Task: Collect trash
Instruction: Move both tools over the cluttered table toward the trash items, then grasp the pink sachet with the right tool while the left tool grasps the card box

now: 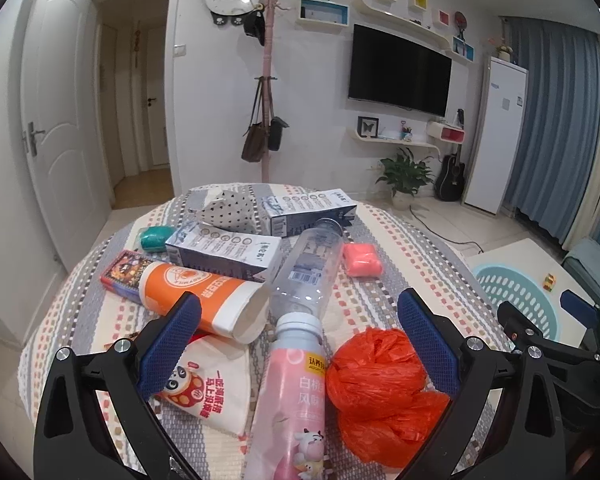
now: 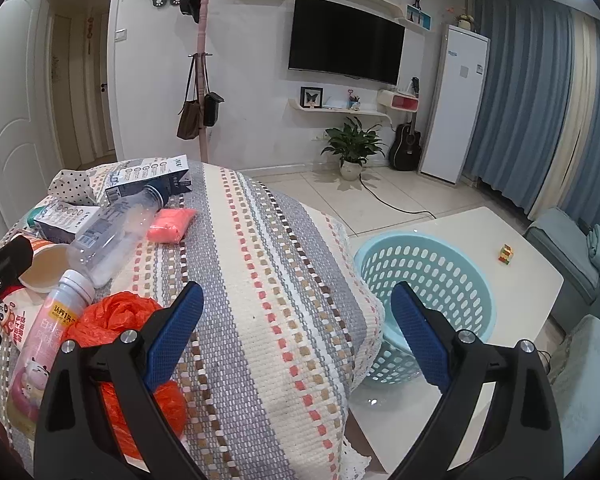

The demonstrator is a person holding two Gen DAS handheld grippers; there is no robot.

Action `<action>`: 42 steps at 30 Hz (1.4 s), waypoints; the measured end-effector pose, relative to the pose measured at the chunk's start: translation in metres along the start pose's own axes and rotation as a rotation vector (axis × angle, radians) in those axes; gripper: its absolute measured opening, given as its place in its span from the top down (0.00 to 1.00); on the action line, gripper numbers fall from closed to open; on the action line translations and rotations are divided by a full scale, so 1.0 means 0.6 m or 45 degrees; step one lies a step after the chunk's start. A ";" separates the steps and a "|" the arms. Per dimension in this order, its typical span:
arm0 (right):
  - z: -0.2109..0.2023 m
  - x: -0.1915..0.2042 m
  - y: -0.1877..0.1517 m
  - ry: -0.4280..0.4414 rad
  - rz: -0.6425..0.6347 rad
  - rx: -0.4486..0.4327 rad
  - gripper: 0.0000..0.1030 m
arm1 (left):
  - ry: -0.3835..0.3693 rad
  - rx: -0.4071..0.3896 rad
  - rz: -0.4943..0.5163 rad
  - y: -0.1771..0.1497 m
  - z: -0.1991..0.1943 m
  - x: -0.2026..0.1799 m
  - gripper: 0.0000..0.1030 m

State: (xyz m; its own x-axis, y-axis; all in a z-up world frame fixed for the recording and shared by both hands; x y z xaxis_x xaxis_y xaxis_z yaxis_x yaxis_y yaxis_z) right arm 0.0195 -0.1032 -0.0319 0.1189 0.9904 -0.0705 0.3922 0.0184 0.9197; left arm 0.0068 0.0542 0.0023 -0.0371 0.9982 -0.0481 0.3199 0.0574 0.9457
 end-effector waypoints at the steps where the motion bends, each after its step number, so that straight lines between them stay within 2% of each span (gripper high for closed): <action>1: 0.001 0.001 0.000 0.000 -0.001 0.000 0.12 | 0.002 -0.001 -0.002 0.000 0.000 0.001 0.07; 8: 0.001 0.008 0.001 0.009 -0.009 0.003 0.13 | 0.007 -0.004 -0.004 0.002 0.000 0.006 0.07; 11: 0.001 0.006 0.001 0.023 -0.008 0.004 0.17 | 0.019 -0.017 -0.009 0.010 -0.004 0.025 0.07; 16: 0.004 0.009 0.001 0.062 0.006 0.000 0.25 | 0.123 -0.050 -0.076 0.032 -0.016 0.114 0.07; 21: 0.008 0.025 0.006 0.118 -0.022 -0.029 0.34 | 0.185 -0.038 -0.160 0.033 -0.018 0.196 0.07; 24: 0.015 0.037 0.016 0.163 -0.035 -0.044 0.38 | 0.172 0.001 -0.206 0.030 -0.013 0.234 0.07; 29: 0.042 0.074 0.053 0.283 -0.060 -0.081 0.38 | 0.107 0.097 -0.300 0.019 0.019 0.281 0.08; 31: 0.057 0.089 0.066 0.299 -0.077 -0.079 0.38 | 0.097 0.133 -0.324 0.019 0.038 0.299 0.08; 35: 0.092 0.120 0.086 0.333 -0.103 -0.054 0.38 | 0.157 0.174 -0.288 0.019 0.076 0.334 0.09; 39: 0.123 0.144 0.092 0.339 -0.115 -0.029 0.38 | 0.178 0.264 -0.297 0.007 0.120 0.370 0.19; 42: 0.152 0.157 0.086 0.362 -0.097 0.030 0.38 | 0.191 0.302 -0.293 -0.005 0.138 0.383 0.19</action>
State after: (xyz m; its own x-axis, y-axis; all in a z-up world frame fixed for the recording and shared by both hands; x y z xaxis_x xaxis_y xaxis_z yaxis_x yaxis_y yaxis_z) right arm 0.1343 -0.0214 -0.0266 -0.1709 0.9850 -0.0249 0.4120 0.0944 0.9063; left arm 0.0757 0.2848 -0.0380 -0.2668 0.9455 -0.1867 0.4970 0.3010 0.8139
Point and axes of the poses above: each gripper's, at about its wrist camera, not at the fingertips, and z roughly the way its jaws point, x to its left, y to its top, the point moved 2 cm from there along z, roughly the way its jaws point, and after that the axes turned 12 degrees about -x, right-handed, at the moved point
